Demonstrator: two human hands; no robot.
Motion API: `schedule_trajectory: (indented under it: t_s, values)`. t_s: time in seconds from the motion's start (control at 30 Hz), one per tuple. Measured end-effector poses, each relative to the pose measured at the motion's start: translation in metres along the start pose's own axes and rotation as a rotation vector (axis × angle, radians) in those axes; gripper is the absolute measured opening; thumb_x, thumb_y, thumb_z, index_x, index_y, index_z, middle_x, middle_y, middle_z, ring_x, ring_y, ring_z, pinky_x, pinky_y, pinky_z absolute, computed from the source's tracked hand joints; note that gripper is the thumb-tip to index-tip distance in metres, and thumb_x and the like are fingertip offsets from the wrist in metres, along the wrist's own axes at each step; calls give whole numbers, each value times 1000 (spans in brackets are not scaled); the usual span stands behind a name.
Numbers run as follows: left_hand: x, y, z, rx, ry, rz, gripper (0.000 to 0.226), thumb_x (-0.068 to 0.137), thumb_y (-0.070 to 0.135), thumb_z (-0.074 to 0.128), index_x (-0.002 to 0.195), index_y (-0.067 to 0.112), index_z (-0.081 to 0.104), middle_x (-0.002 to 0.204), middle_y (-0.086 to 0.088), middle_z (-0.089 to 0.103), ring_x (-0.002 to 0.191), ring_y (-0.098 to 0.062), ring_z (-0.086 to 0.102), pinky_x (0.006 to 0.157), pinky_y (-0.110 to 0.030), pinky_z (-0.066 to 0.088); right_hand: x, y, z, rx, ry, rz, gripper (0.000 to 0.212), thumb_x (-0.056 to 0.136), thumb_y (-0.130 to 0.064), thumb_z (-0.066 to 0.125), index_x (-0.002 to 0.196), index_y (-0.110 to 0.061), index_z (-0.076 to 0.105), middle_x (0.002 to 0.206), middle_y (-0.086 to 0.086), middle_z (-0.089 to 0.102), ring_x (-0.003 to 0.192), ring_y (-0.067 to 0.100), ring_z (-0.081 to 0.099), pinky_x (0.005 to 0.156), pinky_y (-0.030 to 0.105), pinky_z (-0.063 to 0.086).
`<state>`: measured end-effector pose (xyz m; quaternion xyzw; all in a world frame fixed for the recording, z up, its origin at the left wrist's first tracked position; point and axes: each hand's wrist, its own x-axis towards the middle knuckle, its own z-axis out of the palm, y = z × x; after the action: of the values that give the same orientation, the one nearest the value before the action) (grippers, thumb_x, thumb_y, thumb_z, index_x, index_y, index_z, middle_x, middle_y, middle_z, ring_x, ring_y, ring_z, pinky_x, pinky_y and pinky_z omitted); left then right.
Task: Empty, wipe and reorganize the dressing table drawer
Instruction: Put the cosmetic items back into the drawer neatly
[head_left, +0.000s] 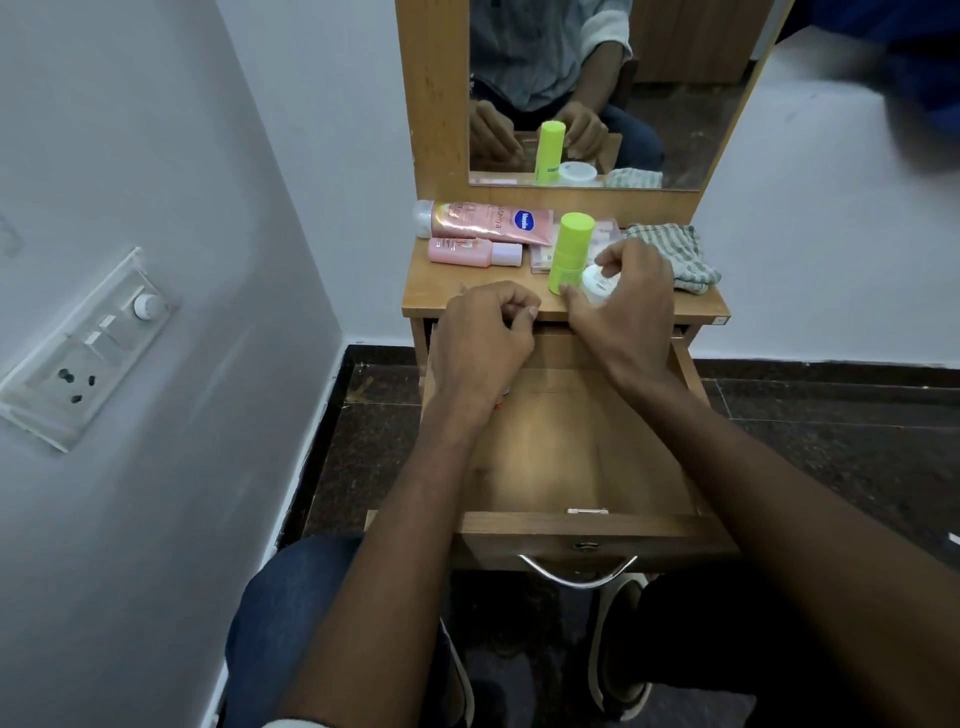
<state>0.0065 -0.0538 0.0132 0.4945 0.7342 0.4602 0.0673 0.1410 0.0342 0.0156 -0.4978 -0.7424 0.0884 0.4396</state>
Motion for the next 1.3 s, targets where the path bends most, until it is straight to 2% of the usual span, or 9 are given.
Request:
schedule_trajectory:
  t_s: [0.2, 0.33, 0.57, 0.7, 0.83, 0.93, 1.1, 1.2, 1.3]
  values:
    - [1, 3, 1, -3, 45, 54, 31, 96, 26, 74, 126, 33, 72, 99, 19, 73, 83, -4, 70, 78, -36, 62, 31, 3, 12, -205, -115, -48, 55, 80, -57, 77, 114, -15, 67, 115, 6, 62, 111, 24, 52, 85, 36, 47]
    - [0, 1, 0, -40, 39, 25, 39, 95, 28, 76, 133, 33, 67, 109, 16, 72, 78, -2, 68, 78, -35, 61, 33, 4, 14, -220, -137, -55, 50, 80, -53, 77, 107, -12, 69, 112, 9, 63, 110, 27, 52, 85, 41, 49]
    - [0, 3, 0, -125, 23, 128, 50, 94, 53, 72, 136, 27, 67, 124, 11, 71, 100, -14, 69, 84, -33, 59, 1, 1, 2, -7, -100, -236, 34, 76, -40, 68, 94, -12, 70, 93, 3, 62, 92, 20, 47, 75, 33, 38]
    - [-1, -2, -4, -70, -7, 240, 44, 90, 56, 76, 120, 24, 75, 105, 12, 75, 94, -9, 67, 80, -37, 58, -20, -2, -2, 44, -141, -317, 20, 76, -24, 72, 91, -11, 69, 87, 2, 60, 85, 21, 48, 72, 34, 39]
    - [0, -15, -13, -122, -153, 217, 33, 84, 58, 82, 92, 26, 77, 64, 14, 69, 60, -11, 70, 64, -41, 59, -42, -2, -8, 154, -232, -241, 18, 78, -26, 77, 83, -13, 66, 75, -1, 62, 68, 18, 55, 59, 36, 45]
    - [-4, -24, -20, -173, -283, 162, 27, 92, 53, 76, 100, 28, 81, 65, 12, 74, 54, -10, 72, 61, -41, 61, -56, 0, -10, 165, -337, -136, 21, 75, -34, 82, 76, -18, 68, 66, -7, 64, 61, 14, 60, 55, 33, 46]
    - [-2, -36, -23, -90, -81, 47, 35, 104, 53, 55, 102, 28, 80, 84, 16, 76, 69, -6, 71, 52, -38, 55, -60, 5, -3, 41, -524, 34, 19, 75, -35, 85, 79, -25, 70, 72, -8, 70, 68, 10, 63, 54, 24, 37]
    - [-1, -41, -23, -119, -15, -26, 34, 105, 50, 56, 97, 27, 80, 81, 16, 76, 64, -10, 71, 57, -47, 61, -59, 5, 8, -17, -552, 83, 23, 74, -36, 84, 82, -17, 72, 75, -1, 72, 73, 20, 66, 58, 28, 40]
    - [-2, -39, -25, -117, 59, -47, 37, 104, 51, 55, 89, 27, 78, 76, 17, 75, 64, -7, 70, 66, -43, 62, -63, 3, 15, -33, -588, 90, 25, 70, -34, 85, 80, -15, 72, 75, 2, 72, 73, 24, 67, 60, 34, 49]
